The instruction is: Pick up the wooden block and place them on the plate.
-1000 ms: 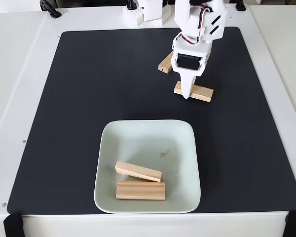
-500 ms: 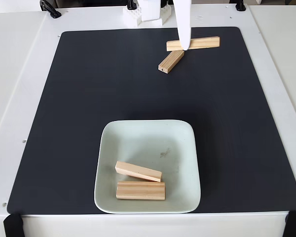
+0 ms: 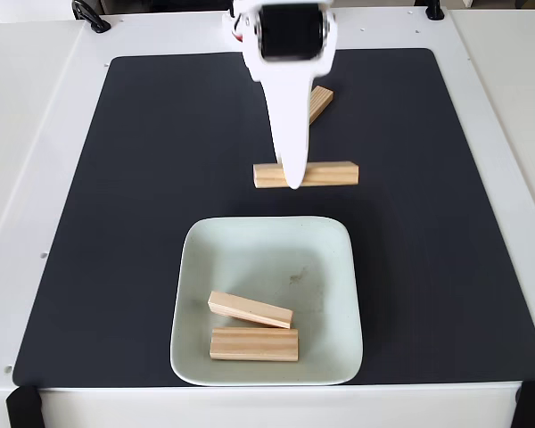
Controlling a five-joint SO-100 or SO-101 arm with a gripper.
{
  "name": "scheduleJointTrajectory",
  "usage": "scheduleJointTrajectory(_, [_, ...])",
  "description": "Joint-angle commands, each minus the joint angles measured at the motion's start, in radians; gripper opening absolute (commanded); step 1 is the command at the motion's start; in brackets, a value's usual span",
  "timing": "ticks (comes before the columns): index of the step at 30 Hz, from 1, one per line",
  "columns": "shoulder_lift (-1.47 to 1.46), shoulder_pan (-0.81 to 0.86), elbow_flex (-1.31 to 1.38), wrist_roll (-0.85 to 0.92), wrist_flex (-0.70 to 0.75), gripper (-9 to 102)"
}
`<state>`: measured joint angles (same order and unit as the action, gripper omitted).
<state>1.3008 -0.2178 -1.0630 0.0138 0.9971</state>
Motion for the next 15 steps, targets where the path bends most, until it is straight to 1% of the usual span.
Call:
scheduleJointTrajectory(1, [-0.138, 0.021, 0.215, 0.009, -0.011, 0])
scheduleJointTrajectory(7, [-0.364, 0.058, 0.440, 0.011, -0.012, 0])
scheduleJointTrajectory(15, [-0.520, 0.092, 0.563, 0.012, -0.023, 0])
